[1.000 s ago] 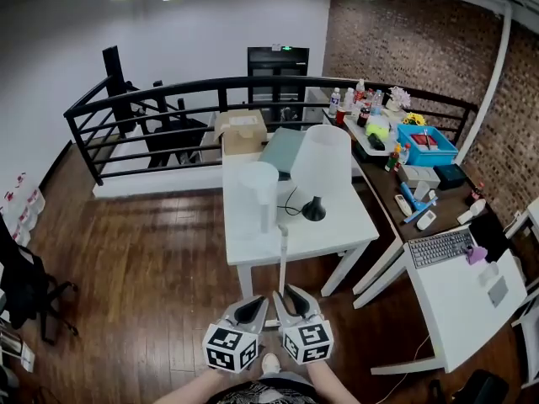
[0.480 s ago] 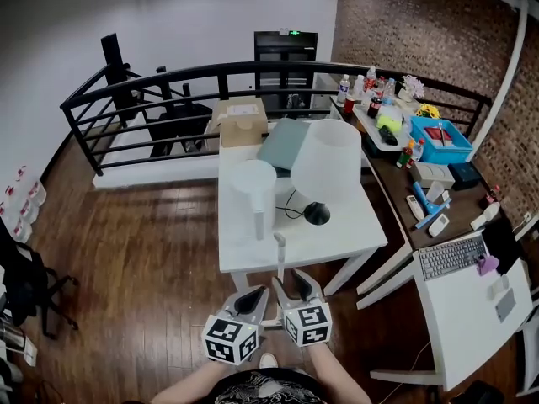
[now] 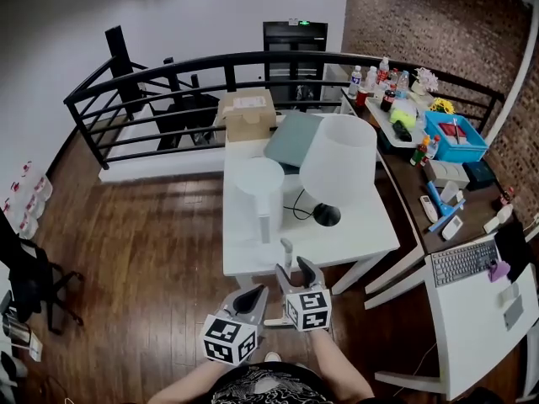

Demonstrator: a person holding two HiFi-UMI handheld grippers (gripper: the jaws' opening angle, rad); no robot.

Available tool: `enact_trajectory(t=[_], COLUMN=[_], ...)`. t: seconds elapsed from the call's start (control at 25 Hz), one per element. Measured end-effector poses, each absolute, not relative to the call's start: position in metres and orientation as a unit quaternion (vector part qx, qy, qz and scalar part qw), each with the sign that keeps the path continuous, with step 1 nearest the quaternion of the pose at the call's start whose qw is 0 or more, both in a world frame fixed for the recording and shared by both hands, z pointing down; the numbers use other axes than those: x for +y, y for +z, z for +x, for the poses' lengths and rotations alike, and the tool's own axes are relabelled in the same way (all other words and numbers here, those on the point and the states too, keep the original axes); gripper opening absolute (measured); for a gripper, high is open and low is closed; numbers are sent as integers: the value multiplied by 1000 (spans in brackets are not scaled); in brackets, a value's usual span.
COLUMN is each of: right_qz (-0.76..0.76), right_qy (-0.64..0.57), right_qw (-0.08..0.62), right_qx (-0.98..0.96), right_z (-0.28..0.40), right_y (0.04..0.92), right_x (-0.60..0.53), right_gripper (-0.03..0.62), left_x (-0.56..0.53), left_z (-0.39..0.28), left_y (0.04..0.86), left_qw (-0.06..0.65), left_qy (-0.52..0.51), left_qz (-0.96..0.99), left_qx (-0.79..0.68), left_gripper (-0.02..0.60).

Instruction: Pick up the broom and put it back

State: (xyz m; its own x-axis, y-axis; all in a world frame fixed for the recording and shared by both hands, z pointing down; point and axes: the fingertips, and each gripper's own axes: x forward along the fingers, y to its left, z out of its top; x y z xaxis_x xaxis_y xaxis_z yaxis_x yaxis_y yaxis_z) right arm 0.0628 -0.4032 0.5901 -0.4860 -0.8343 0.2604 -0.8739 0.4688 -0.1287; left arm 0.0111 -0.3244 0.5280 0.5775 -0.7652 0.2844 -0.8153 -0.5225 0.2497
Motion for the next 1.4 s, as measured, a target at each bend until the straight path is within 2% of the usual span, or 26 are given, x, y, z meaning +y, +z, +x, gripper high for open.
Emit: enact_trajectory(t=[0.4, 0.48, 0.56, 1.4], right_qz=[502, 504, 506, 510], right_qy=[128, 124, 117, 99], right_qw=[104, 108, 114, 121], right_qx=[-849, -848, -847, -846], right_z=[56, 55, 55, 61], right_y=[611, 613, 614, 604], right_x=[-437, -439, -440, -388], right_gripper=[199, 165, 100, 95], left_x=[-347, -349, -351, -311], left_z=[6, 4, 2, -3], left_y=[527, 527, 528, 525], left_qw=[181, 180, 180, 181], left_qy=[68, 69, 68, 54], left_qz=[869, 868, 866, 867], left_qx=[-456, -458, -461, -461], left_gripper=[5, 5, 5, 5])
